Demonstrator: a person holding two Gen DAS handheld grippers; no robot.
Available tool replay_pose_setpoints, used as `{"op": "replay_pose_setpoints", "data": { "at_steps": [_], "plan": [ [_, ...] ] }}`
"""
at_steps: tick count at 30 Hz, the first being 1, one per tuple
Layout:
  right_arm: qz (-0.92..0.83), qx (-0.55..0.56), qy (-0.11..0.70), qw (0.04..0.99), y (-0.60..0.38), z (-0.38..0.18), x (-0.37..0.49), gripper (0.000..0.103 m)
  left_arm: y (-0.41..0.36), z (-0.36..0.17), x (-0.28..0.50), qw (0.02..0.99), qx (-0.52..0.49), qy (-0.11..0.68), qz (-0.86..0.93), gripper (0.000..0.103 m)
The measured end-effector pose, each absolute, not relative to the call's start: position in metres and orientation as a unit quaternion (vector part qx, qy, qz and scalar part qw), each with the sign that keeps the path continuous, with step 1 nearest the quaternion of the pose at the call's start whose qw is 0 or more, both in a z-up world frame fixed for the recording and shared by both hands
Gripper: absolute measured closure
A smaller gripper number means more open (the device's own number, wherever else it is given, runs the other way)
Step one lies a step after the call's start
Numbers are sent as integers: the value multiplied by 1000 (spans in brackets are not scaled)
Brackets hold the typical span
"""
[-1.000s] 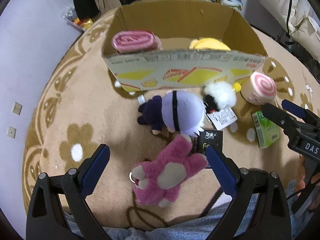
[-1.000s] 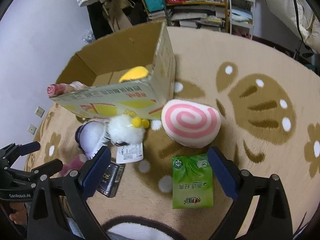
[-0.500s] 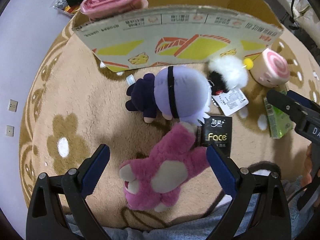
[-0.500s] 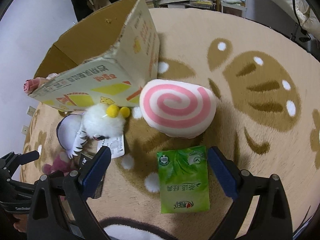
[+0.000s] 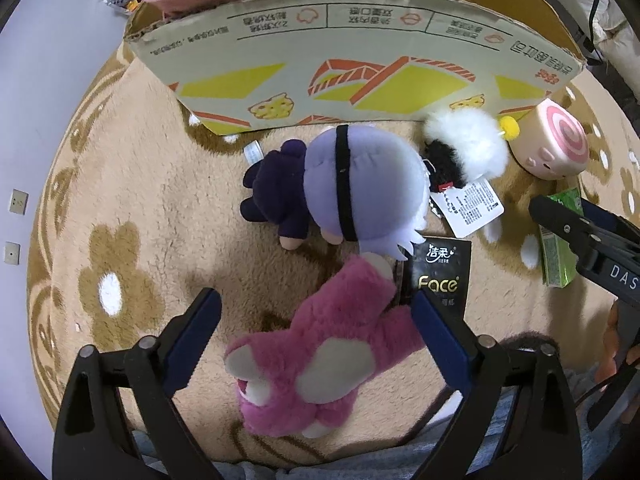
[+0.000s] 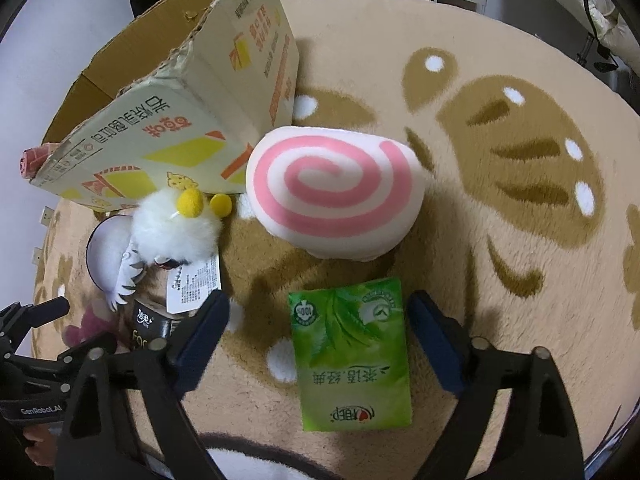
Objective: Organize soft objects
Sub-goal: 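Move left gripper to the pink plush bear while right gripper moves to the green tissue pack, then close left gripper on the pink plush bear while right gripper closes on the green tissue pack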
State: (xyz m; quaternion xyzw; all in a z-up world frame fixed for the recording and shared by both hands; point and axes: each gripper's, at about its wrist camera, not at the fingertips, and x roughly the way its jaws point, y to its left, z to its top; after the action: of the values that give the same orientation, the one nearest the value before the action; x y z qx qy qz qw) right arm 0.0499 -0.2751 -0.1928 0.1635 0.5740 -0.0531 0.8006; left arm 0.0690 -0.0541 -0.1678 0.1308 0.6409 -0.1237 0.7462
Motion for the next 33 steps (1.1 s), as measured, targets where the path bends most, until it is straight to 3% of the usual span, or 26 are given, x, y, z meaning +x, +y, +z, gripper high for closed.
{"op": "replay_pose_setpoints", "data": {
  "at_steps": [4, 10, 12, 15, 16, 33],
  "plan": [
    [-50, 162, 582, 795, -274, -198, 51, 17, -49, -173, 74, 742, 122, 648, -125, 24],
    [-51, 148, 589, 793, -269, -204, 52, 19, -45, -182, 80, 734, 114, 656, -139, 48],
    [-51, 144, 592, 791, -267, -205, 53, 24, -45, -183, 79, 734, 112, 653, -146, 60],
    [-52, 138, 593, 792, -265, -207, 53, 34, -47, -183, 78, 736, 117, 649, -151, 69],
    [-49, 141, 591, 793, -268, -207, 52, 43, -50, -182, 76, 737, 120, 647, -151, 70],
    [6, 125, 512, 850, -238, -168, 40, 44, -47, -138, 61, 793, 91, 585, -147, 75]
  ]
}}
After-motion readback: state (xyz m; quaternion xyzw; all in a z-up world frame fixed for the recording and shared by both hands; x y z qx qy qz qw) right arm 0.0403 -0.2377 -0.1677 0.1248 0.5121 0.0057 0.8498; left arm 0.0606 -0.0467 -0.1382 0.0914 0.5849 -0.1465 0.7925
